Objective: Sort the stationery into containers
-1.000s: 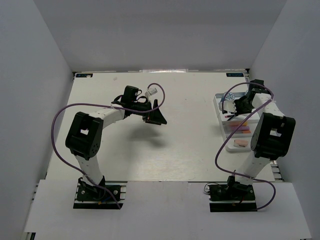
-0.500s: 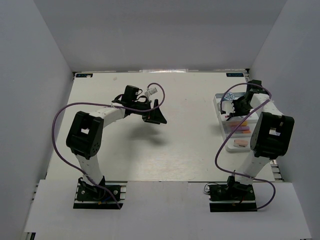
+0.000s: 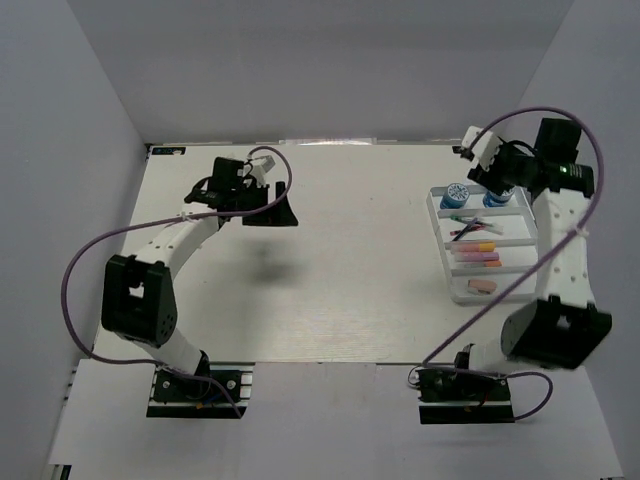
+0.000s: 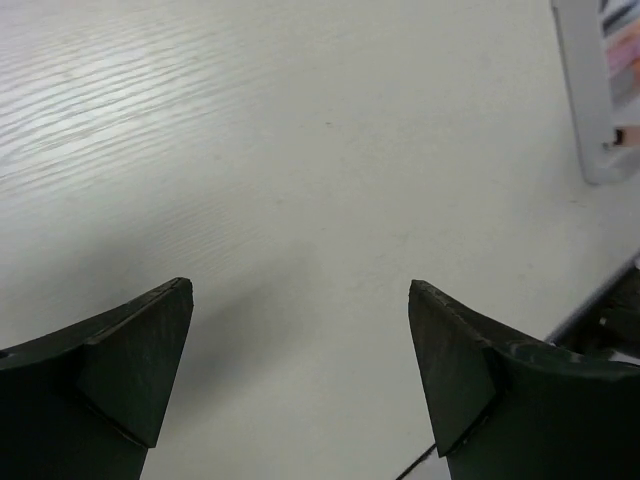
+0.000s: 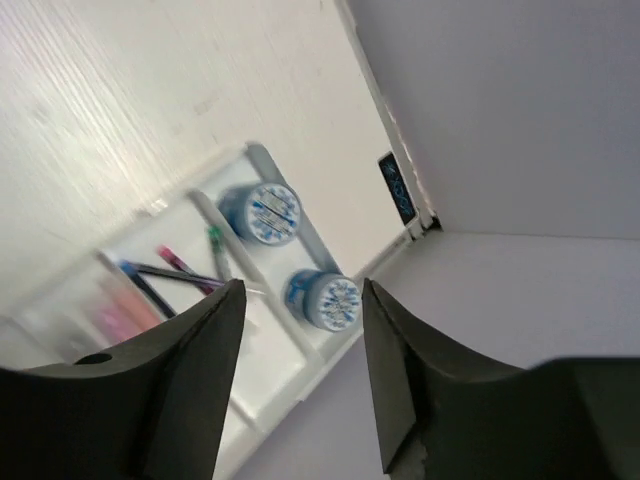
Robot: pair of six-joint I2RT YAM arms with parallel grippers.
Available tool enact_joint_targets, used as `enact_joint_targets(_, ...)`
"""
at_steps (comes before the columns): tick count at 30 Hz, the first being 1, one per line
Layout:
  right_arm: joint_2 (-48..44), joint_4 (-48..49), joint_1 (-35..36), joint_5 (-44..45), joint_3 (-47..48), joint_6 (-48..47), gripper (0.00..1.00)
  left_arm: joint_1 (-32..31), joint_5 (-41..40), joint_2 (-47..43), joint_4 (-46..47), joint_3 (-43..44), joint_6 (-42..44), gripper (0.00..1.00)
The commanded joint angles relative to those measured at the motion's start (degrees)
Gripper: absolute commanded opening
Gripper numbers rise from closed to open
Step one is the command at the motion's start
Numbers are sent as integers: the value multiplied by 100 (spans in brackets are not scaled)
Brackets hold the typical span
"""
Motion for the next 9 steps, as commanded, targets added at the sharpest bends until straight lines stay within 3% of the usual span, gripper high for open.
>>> enact_joint_targets(1,-772,135,-59,-649,-544,3152,57,113,-1080,-575,-748,58,619,98)
enact_joint_targets(4,-1203,295,-86,-667,-1116,4640,67,175,-1879,-699,-1055,-13,813,98)
enact_joint_targets(9,-2046,812,-130,-536,-2170,5771,72,368,-2645,-1138,-1021,-329,945,98)
